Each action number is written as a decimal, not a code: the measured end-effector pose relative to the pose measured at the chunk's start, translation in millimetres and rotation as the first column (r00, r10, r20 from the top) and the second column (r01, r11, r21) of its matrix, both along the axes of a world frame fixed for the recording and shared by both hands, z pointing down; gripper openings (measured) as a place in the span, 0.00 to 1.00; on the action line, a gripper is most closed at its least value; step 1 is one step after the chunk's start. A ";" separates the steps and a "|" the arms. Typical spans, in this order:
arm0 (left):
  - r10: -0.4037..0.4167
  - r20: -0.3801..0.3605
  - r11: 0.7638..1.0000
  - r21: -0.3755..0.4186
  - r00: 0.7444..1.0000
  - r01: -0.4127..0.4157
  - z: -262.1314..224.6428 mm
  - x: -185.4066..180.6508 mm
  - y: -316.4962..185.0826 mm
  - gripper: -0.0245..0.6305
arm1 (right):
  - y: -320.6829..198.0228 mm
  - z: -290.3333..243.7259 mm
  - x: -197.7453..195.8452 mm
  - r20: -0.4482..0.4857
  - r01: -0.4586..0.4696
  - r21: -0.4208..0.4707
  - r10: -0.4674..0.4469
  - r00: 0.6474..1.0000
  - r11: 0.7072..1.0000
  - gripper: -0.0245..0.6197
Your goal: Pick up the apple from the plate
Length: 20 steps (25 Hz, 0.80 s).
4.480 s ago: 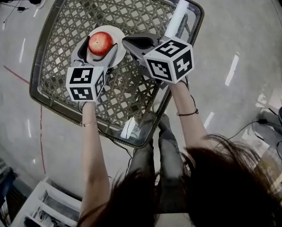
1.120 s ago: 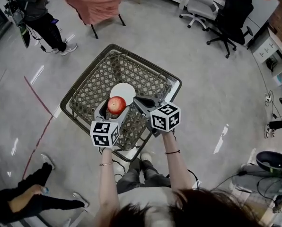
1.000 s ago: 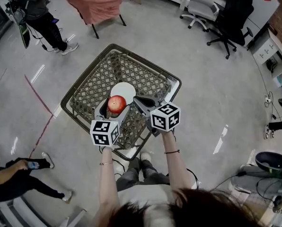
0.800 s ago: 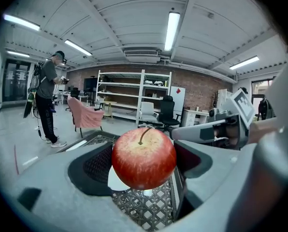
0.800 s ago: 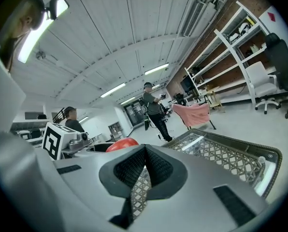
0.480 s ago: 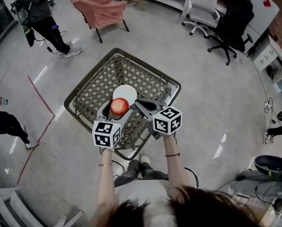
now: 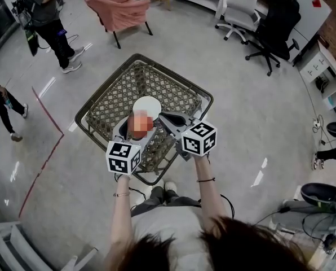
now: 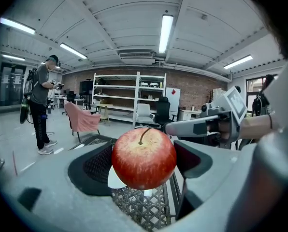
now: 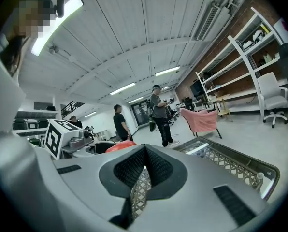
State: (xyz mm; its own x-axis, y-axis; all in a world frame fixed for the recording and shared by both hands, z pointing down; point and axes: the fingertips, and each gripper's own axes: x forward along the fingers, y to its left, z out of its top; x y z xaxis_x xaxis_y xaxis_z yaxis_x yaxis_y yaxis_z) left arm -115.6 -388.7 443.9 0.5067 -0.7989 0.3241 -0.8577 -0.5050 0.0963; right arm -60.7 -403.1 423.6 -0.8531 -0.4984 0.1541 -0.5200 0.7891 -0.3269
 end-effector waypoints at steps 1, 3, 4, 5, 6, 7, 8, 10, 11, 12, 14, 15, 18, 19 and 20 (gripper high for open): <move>0.001 0.002 1.000 0.002 1.000 -0.001 -0.9 -0.1 1.5 0.65 | 1.4 -1.4 0.1 -0.001 0.002 0.005 -0.002 1.000 1.000 0.05; 0.000 0.007 1.000 0.006 1.000 0.000 -1.9 -2.0 4.0 0.65 | 4.0 -3.4 -0.9 -0.001 0.007 0.018 -0.007 1.000 1.000 0.05; -0.002 0.008 1.000 0.008 1.000 0.002 -2.1 -3.4 4.8 0.65 | 4.9 -4.2 -1.8 0.000 0.010 0.025 -0.010 1.000 1.000 0.05; -0.004 0.007 1.000 0.009 1.000 0.004 -2.4 -4.5 5.3 0.65 | 5.6 -5.0 -2.3 0.000 0.012 0.032 -0.012 1.000 0.999 0.05; -0.006 0.006 1.000 0.009 1.000 0.006 -3.0 -4.7 5.5 0.65 | 5.9 -5.8 -2.4 0.002 0.014 0.037 -0.014 1.000 0.999 0.05; -0.007 0.004 1.000 0.009 1.000 0.007 -3.8 -4.2 5.5 0.65 | 6.1 -6.6 -2.0 0.003 0.015 0.039 -0.015 1.000 0.999 0.05; -0.007 0.004 1.000 0.010 1.000 0.007 -4.6 -3.5 5.4 0.65 | 6.3 -7.4 -1.7 0.004 0.017 0.040 -0.017 1.000 0.999 0.05; -0.007 0.003 1.000 0.011 1.000 0.007 -5.5 -2.9 4.6 0.65 | 6.3 -8.2 -2.4 0.005 0.021 0.041 -0.021 1.000 0.999 0.05; -0.007 0.002 1.000 0.013 1.000 0.007 -5.5 -3.3 4.3 0.65 | 6.2 -8.2 -3.3 0.005 0.023 0.043 -0.023 1.000 0.999 0.05; -0.007 0.002 1.000 0.014 1.000 0.006 -5.1 -3.8 4.2 0.65 | 6.2 -7.9 -4.2 0.004 0.024 0.045 -0.024 1.000 0.999 0.05; -0.005 0.004 1.000 0.014 1.000 0.005 -4.3 -4.7 4.2 0.65 | 6.2 -7.9 -5.5 0.005 0.024 0.046 -0.024 1.000 0.999 0.05; -0.004 0.003 1.000 0.014 1.000 0.004 -4.2 -5.0 4.2 0.65 | 6.1 -8.2 -5.8 0.006 0.023 0.047 -0.024 1.000 0.999 0.05; -0.002 0.000 1.000 0.013 1.000 0.002 -4.7 -4.7 4.7 0.65 | 5.8 -8.9 -5.6 0.008 0.021 0.047 -0.022 1.000 0.999 0.05; 0.000 0.000 1.000 0.012 1.000 0.000 -4.9 -4.3 4.7 0.65 | 5.4 -8.8 -5.3 0.007 0.020 0.046 -0.021 1.000 0.999 0.05; 0.001 0.001 1.000 0.013 1.000 -0.001 -5.0 -4.2 4.7 0.65 | 5.0 -8.6 -5.2 0.007 0.020 0.045 -0.020 1.000 0.999 0.05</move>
State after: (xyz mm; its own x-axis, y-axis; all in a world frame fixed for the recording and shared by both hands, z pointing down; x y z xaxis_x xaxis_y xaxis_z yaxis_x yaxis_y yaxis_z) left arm -119.7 -384.1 439.0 0.5076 -0.8022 0.3143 -0.8571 -0.5073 0.0894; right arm -65.9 -398.1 415.1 -0.8639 -0.4878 0.1256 -0.5020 0.8132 -0.2945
